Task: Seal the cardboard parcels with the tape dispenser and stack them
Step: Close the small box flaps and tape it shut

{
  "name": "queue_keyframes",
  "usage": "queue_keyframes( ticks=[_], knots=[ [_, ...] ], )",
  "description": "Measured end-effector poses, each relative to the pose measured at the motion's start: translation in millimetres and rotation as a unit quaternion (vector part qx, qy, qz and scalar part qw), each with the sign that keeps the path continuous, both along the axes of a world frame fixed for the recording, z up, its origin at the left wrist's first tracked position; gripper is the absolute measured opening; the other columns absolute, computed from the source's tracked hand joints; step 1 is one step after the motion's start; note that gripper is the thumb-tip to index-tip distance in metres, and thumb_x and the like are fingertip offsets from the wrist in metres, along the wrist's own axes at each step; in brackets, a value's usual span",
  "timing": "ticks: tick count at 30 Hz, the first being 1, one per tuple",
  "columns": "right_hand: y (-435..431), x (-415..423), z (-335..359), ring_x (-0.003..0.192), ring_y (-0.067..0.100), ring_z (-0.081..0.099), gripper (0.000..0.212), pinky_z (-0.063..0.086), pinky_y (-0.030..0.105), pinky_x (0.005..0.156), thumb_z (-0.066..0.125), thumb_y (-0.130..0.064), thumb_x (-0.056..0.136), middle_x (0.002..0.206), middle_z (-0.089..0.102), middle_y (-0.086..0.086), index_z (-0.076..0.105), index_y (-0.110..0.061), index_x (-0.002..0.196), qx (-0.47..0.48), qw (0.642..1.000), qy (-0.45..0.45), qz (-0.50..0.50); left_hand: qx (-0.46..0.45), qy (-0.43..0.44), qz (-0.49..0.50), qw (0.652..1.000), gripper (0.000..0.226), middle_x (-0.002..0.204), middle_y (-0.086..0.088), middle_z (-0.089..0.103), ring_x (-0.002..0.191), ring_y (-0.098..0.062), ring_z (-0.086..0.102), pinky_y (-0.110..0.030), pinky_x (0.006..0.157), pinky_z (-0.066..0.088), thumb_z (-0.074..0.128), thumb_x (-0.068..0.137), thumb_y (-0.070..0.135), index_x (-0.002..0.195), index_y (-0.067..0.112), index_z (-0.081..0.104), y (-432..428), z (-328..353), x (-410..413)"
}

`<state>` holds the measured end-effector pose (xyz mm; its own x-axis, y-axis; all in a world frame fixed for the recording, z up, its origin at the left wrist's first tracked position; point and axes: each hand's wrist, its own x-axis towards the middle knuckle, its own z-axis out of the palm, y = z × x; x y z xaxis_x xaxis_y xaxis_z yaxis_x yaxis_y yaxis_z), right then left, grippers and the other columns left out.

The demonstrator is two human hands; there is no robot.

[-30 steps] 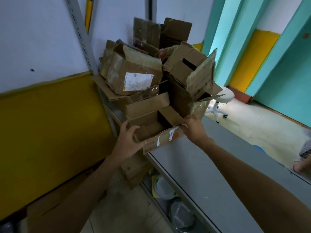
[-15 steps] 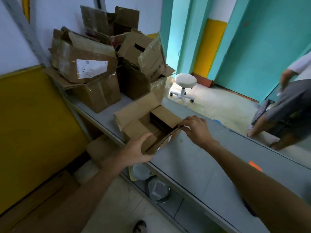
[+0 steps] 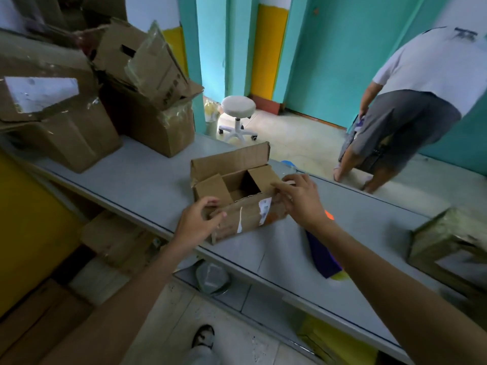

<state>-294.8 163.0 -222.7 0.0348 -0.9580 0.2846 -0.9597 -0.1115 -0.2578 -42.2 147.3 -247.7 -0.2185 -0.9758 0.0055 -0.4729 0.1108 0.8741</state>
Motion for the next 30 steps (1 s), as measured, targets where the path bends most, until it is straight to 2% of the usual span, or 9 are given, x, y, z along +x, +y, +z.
queue_keyframes(
  ticks=[4, 6, 9, 14, 18, 20, 24, 27, 30],
  knots=[
    [-11, 5, -10, 0.133, 0.042, 0.026, 0.079, 0.031, 0.058, 0.103, 0.07, -0.029, 0.081, 0.149, 0.028, 0.021, 0.028, -0.022, 0.148, 0.06, 0.991, -0.041, -0.115, -0.042, -0.071, 0.06, 0.995, 0.071, 0.136, -0.008, 0.041, 0.127, -0.023, 0.038, -0.033, 0.097, 0.037, 0.076, 0.074, 0.029, 0.134, 0.02, 0.04, -18, -3, 3],
    [-17, 7, -16, 0.139, 0.036, 0.014, 0.092, 0.026, 0.055, 0.107, 0.069, -0.036, 0.082, 0.155, 0.013, 0.014, 0.009, -0.027, 0.151, 0.112, 0.982, -0.076, -0.134, -0.064, -0.147, 0.114, 0.98, 0.102, 0.15, -0.014, 0.018, 0.137, -0.03, 0.017, -0.042, 0.107, 0.026, 0.081, 0.066, 0.036, 0.146, 0.019, 0.02, -31, -4, 9],
    [-27, 2, -24, 0.141, 0.034, 0.01, 0.102, 0.024, 0.056, 0.108, 0.071, -0.038, 0.079, 0.157, 0.008, 0.011, -0.001, -0.029, 0.15, 0.143, 0.975, -0.111, -0.127, -0.056, -0.186, 0.072, 0.978, 0.125, 0.155, -0.015, 0.002, 0.142, -0.03, 0.002, -0.046, 0.113, 0.012, 0.083, 0.06, 0.045, 0.149, 0.02, 0.0, -48, -9, 17],
    [-45, -9, -19, 0.143, 0.031, 0.007, 0.12, 0.019, 0.054, 0.111, 0.078, -0.045, 0.07, 0.159, 0.002, 0.006, -0.009, -0.025, 0.15, 0.169, 0.973, -0.104, -0.119, -0.059, -0.132, 0.002, 0.99, 0.127, 0.155, -0.009, 0.013, 0.14, -0.026, 0.016, -0.043, 0.113, 0.019, 0.086, 0.06, 0.035, 0.149, 0.021, -0.003, -70, -10, 17],
    [-57, -13, -15, 0.143, 0.031, 0.005, 0.128, 0.016, 0.055, 0.112, 0.082, -0.042, 0.064, 0.159, 0.0, 0.003, -0.012, -0.027, 0.149, 0.17, 0.976, -0.096, -0.092, -0.178, -0.136, -0.054, 0.973, 0.081, 0.126, -0.011, 0.052, 0.114, -0.028, 0.045, -0.045, 0.093, 0.042, 0.076, 0.069, 0.044, 0.138, 0.022, 0.038, -77, -18, 23],
    [-60, -13, -14, 0.143, 0.03, 0.004, 0.125, 0.016, 0.055, 0.111, 0.082, -0.043, 0.064, 0.159, -0.001, 0.004, -0.01, -0.033, 0.148, 0.177, 0.976, -0.093, -0.087, -0.227, -0.171, -0.105, 0.953, 0.058, 0.118, -0.008, 0.056, 0.11, -0.027, 0.046, -0.05, 0.087, 0.046, 0.054, 0.077, 0.058, 0.125, 0.026, 0.05, -76, -29, 29],
    [-56, -21, -18, 0.142, 0.03, 0.004, 0.086, 0.016, 0.053, 0.112, 0.068, -0.052, 0.077, 0.158, 0.005, 0.007, 0.018, -0.041, 0.146, 0.241, 0.967, -0.05, -0.063, -0.199, -0.251, -0.161, 0.934, 0.084, 0.142, -0.01, 0.039, 0.132, -0.034, 0.028, -0.055, 0.104, 0.029, 0.03, 0.076, 0.081, 0.136, 0.024, 0.045, -74, -44, 37],
    [-43, -25, -19, 0.142, 0.029, 0.01, 0.068, 0.018, 0.049, 0.113, 0.054, -0.053, 0.087, 0.156, 0.014, 0.008, 0.026, -0.036, 0.146, 0.25, 0.958, -0.112, -0.085, -0.194, -0.27, -0.171, 0.927, 0.087, 0.145, -0.015, 0.033, 0.135, -0.038, 0.025, -0.059, 0.104, 0.027, 0.04, 0.068, 0.082, 0.134, 0.025, 0.047, -72, -41, 33],
    [-26, -40, -13, 0.134, 0.025, 0.032, 0.059, 0.027, 0.038, 0.11, 0.05, -0.044, 0.093, 0.146, 0.036, 0.01, 0.032, -0.022, 0.145, 0.157, 0.962, -0.153, -0.164, -0.176, -0.27, -0.158, 0.933, 0.086, 0.148, -0.016, 0.029, 0.139, -0.038, 0.018, -0.061, 0.107, 0.024, 0.043, 0.065, 0.072, 0.135, 0.023, 0.047, -71, -37, 27]
  ],
)
